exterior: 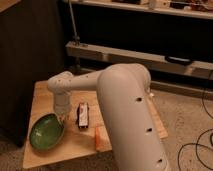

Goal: Drag the ceramic bowl in a circle

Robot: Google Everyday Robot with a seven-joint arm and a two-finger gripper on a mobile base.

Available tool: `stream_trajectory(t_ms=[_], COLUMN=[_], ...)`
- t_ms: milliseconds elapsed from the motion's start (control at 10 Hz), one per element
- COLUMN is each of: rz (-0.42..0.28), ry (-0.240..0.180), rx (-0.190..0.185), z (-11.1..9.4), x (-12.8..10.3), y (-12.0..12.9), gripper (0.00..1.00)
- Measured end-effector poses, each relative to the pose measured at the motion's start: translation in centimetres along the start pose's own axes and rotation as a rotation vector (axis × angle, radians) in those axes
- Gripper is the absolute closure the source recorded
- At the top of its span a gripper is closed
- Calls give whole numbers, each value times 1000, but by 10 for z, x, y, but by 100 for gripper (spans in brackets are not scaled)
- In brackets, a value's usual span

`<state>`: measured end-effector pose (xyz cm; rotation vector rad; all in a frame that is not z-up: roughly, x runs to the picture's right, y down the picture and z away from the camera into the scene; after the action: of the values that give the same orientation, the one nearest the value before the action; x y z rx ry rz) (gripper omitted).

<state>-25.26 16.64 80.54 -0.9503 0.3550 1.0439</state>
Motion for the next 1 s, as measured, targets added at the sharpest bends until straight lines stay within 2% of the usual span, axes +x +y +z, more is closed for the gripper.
stream_trajectory(t_ms=[300, 600, 1000], rz=[-38, -16, -4], ry=[-21, -69, -129], rx=[-18, 1, 32], z=[5, 0, -19], x=[-47, -82, -114], y=[14, -18, -25], gripper=[100, 100, 100])
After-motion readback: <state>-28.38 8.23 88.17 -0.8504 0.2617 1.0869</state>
